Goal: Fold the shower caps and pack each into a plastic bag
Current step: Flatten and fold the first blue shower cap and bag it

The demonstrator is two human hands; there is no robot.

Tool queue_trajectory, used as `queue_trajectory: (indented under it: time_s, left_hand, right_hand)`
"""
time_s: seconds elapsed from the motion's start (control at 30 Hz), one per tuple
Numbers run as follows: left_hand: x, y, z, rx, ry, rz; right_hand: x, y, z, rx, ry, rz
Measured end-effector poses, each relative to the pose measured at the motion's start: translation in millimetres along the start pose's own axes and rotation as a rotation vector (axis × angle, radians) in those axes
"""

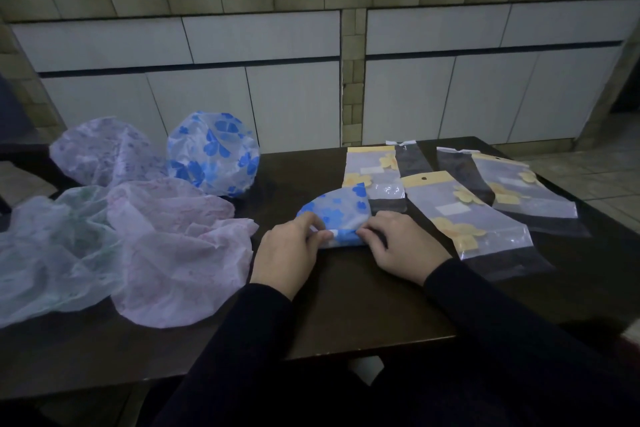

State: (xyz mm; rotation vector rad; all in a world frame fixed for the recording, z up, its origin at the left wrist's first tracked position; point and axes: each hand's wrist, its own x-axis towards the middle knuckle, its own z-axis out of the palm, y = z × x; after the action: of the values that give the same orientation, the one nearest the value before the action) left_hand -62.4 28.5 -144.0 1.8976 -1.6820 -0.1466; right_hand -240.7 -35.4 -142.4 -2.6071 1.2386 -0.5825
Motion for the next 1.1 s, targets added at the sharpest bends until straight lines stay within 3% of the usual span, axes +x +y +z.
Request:
queue_trajectory:
  time_s: [0.23,0.37,0.47,0.57,0.67,0.83,1.1]
  left_hand:
    - [9,2,3,0.086,-0.024,-0.046]
    - [9,-1,7,0.203,0.097,0.012]
    - [8,2,10,0.257,0.168,0.139]
    - [8,1,14,0.179,0.135,0.212]
    - [7,-3,13,0.1,0.078,0.157]
    - [10,-3,8,0.176,-0.082,0.079]
    - [7,-3,9,0.185,-0.076,0.04]
  right_hand:
    - [5,2,2,-0.063,0.035,0.025]
    - [6,3,2,-0.069,0.101,0.045]
    - [5,-3,2,-0.046,0.167,-0.046]
    - [4,-7,3,-0.107,0.08,-0.149]
    - [3,-6,2,-0.112,0.045,-0.117]
    - [2,-7,3,-0.12,-0.024,-0.059]
    - [4,-8,4,-0.1,-0.03,-0.007]
